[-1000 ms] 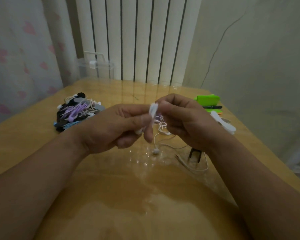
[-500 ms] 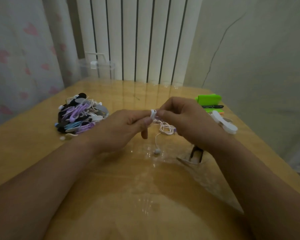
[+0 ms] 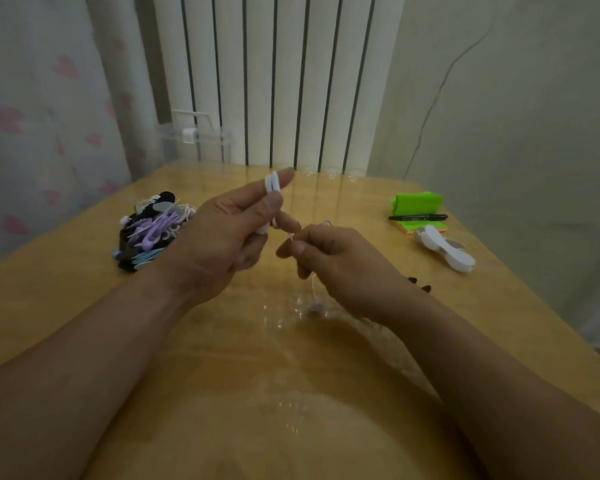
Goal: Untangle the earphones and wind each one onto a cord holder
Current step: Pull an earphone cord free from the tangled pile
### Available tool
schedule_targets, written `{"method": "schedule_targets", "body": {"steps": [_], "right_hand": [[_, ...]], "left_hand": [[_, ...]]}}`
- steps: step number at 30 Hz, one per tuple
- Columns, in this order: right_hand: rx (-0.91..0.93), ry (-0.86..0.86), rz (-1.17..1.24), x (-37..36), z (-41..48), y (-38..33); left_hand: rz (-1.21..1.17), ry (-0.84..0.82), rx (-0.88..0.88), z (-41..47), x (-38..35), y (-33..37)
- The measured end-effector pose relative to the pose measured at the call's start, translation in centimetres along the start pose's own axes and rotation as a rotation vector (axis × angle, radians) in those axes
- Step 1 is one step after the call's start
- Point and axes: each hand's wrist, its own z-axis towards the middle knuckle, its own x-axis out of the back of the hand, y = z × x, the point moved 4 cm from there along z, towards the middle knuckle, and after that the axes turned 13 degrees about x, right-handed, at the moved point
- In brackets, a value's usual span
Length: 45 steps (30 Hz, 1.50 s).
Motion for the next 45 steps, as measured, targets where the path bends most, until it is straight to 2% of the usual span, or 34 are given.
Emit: {"method": "schedule_targets", "body": {"steps": [2, 4, 8, 11, 13, 16, 19, 21, 23, 27, 29, 31, 33, 37, 41, 45], "right_hand": [[0.011, -0.038, -0.046, -0.6, 0.1, -0.6], [0.001, -0.04, -0.065, -0.5, 0.1, -1.0], [0.031, -0.067, -0.181, 0.7, -0.2, -1.2], [0.023, 0.039, -0.184, 2.6, -0.2, -1.1], [0.011, 0.138, -0.055, 3.9, 0.0, -0.7], [-0.004, 0.213, 0.219, 5.0, 0.1, -0.2], [-0.02, 0.182, 0.404, 4.2, 0.0, 0.5], [-0.03, 0.127, 0.433, 3.0, -0.2, 0.8], [-0.03, 0.074, 0.345, 1.8, -0.2, 0.7], [0.013, -0.02, 0.027, -0.2, 0.1, -0.7], [0.024, -0.057, -0.057, -0.6, 0.2, -1.0], [0.039, -0.103, -0.165, -0.5, 0.1, -1.2], [0.031, -0.097, -0.252, 0.5, 0.0, -1.1], [0.042, 0.111, -0.217, 3.5, 0.1, -1.1], [0.131, 0.132, -0.121, 3.9, 0.1, -1.4], [0.162, 0.193, 0.013, 4.6, -0.1, -0.6]], "left_hand": [[0.234, 0.19, -0.085, -0.1, 0.3, 0.1], [0.454, 0.275, -0.159, -0.2, 0.1, 0.0], [0.723, 0.193, -0.133, 0.0, -0.7, -0.7], [0.868, 0.093, -0.047, -0.2, -1.1, -0.9], [0.909, -0.004, 0.021, -0.5, -1.3, -0.9], [0.792, -0.207, 0.095, -1.2, -2.1, -0.9], [0.394, -0.386, 0.125, -1.9, -3.2, -0.2], [0.125, -0.388, 0.099, -1.7, -3.0, 0.1], [0.005, -0.256, 0.052, -0.9, -1.9, -0.2], [0.111, 0.077, -0.075, -0.4, -0.2, 0.0], [0.324, 0.232, -0.151, -0.5, -0.2, 0.0], [0.574, 0.284, -0.204, -0.4, -0.5, -0.4], [0.749, 0.259, -0.186, -0.1, -0.9, -0.8], [0.877, 0.099, -0.027, 0.0, -1.2, -1.1], [0.778, -0.118, 0.01, -0.9, -2.1, -0.9], [0.49, -0.243, 0.08, -1.3, -2.1, -0.3]]}}
